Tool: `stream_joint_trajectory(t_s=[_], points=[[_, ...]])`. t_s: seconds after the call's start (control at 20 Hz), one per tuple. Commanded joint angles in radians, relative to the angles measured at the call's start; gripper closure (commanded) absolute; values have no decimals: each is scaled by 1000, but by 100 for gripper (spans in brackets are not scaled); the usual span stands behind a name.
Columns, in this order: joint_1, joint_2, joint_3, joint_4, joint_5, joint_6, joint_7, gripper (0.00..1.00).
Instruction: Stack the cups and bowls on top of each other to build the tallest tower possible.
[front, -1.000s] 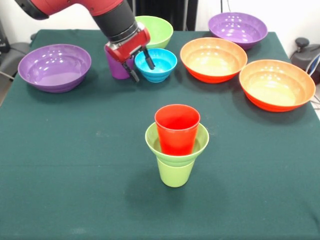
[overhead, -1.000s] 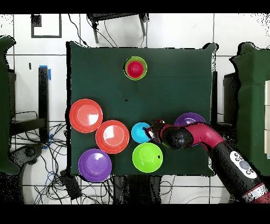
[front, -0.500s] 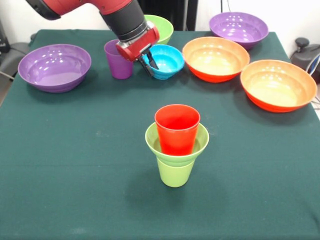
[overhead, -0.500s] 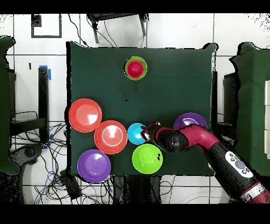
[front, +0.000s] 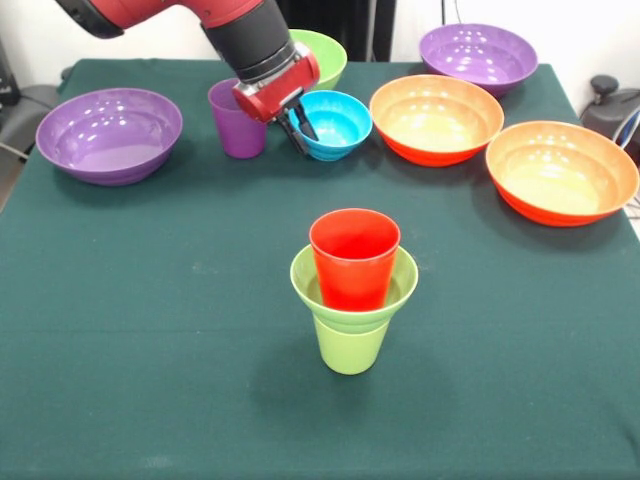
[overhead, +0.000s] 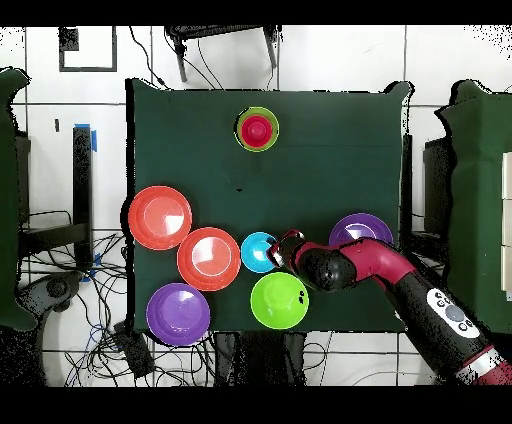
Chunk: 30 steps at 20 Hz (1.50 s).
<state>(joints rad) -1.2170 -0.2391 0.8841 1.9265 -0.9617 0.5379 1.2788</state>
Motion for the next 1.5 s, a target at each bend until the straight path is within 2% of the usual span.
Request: stream_joint_trajectory(t_s=[0.05,0.3,0.55,0.9,1.1,1.5], points=[[55,3,-41,-68,-94,-36,-133,100],[64,-49,12,-76,-22,20,-137,100],[87,-110,75,-107,58,109,-189,100],[150,-61,111,-264,149,244,-318,100],[203,-17,111,-397,175,341,-407,100],[235,59,136,-606,235,447,-496,100]])
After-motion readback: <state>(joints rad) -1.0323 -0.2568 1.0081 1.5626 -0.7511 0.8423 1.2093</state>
